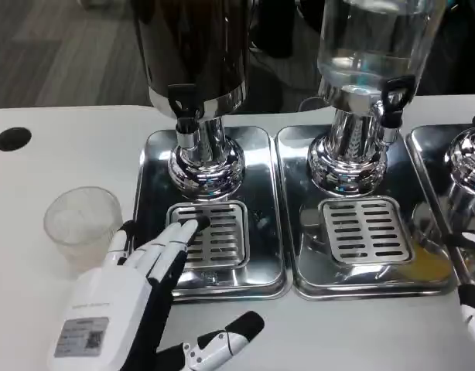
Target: Grasp the cup under the faucet to collect the drink, then remove the cup.
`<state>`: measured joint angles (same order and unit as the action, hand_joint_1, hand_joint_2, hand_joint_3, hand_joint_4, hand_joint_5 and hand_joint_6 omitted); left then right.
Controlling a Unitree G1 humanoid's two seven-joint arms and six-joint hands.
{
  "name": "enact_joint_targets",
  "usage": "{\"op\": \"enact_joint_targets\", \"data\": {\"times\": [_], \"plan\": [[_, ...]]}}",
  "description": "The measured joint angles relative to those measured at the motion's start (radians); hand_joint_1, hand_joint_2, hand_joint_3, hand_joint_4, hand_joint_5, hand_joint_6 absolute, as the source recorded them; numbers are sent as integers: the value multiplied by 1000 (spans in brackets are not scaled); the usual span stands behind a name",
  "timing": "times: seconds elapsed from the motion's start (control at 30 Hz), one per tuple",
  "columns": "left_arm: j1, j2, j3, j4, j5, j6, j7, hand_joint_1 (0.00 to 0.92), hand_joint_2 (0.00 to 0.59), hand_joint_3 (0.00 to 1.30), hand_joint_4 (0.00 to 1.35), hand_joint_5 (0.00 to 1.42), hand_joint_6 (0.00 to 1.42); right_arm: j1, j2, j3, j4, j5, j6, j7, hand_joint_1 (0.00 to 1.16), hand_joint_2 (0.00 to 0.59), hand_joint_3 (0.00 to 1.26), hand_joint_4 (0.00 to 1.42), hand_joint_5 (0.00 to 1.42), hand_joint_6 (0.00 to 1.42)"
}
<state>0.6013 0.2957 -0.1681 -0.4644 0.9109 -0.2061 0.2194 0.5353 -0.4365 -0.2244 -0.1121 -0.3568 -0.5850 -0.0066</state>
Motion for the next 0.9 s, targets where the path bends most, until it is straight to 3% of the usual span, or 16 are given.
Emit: {"op": "enact_joint_targets", "data": {"times": [0.37,0.6,0.7,0.73,0.9], "plan": [[26,-8,78,-25,-94,-25,27,0,72,134,95,236,26,16,6,1,-6,1,1,0,631,490,276,186,168,0],[24,-55,186,-25,-169,-5,40,51,67,147,120,268,59,31,8,2,-13,2,0,0,629,488,276,187,168,0],[9,-76,222,-23,-184,34,40,67,65,147,111,273,61,37,7,1,-10,15,-7,1,627,487,276,187,168,0],[-21,-85,260,-13,-199,78,40,72,64,140,103,274,62,42,7,1,-5,20,-15,3,626,486,276,187,168,0],[-104,-90,323,51,-251,160,32,87,61,138,89,275,64,58,6,0,1,38,-34,8,624,485,277,187,168,0]]}}
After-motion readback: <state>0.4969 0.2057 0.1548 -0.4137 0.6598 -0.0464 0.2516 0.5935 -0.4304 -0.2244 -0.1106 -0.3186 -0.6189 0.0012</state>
